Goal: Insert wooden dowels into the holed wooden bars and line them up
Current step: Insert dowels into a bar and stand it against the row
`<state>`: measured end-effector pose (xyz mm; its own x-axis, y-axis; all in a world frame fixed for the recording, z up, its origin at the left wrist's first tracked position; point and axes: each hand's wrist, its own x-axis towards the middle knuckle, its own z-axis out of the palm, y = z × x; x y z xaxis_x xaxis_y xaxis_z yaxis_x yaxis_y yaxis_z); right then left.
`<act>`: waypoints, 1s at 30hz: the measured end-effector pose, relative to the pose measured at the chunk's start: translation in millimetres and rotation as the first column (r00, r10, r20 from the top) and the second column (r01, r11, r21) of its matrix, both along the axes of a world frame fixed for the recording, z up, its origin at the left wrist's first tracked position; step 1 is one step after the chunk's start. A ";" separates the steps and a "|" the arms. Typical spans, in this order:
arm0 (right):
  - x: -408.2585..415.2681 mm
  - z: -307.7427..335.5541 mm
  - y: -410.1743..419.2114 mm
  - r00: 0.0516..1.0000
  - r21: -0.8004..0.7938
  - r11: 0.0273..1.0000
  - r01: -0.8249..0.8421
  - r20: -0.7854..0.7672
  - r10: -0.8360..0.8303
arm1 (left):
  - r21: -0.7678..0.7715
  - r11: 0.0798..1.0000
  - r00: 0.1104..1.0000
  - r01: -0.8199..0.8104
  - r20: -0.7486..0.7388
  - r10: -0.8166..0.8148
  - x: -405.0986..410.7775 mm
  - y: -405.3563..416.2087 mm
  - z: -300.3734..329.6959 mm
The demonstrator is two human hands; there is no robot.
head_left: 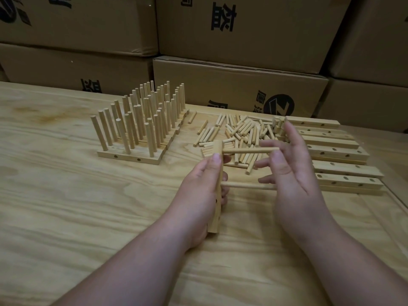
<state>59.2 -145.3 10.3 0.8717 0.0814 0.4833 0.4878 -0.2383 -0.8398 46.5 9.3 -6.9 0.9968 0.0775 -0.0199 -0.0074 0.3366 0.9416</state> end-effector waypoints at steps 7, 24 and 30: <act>-3.8 -5.1 8.1 0.999 0.016 0.999 -0.034 -0.015 0.034 | 0.190 0.982 0.999 -0.001 0.031 -0.005 -3.7 -4.0 -2.6; 20.3 -26.1 -6.9 0.983 -0.754 0.649 0.101 -0.024 -0.181 | -0.250 0.952 0.977 -0.177 -0.159 0.140 3.6 0.7 5.3; 19.0 -21.0 -7.0 0.914 -0.723 0.596 0.349 0.122 -0.388 | -0.301 0.934 0.973 -0.192 -0.185 0.140 4.4 2.6 6.3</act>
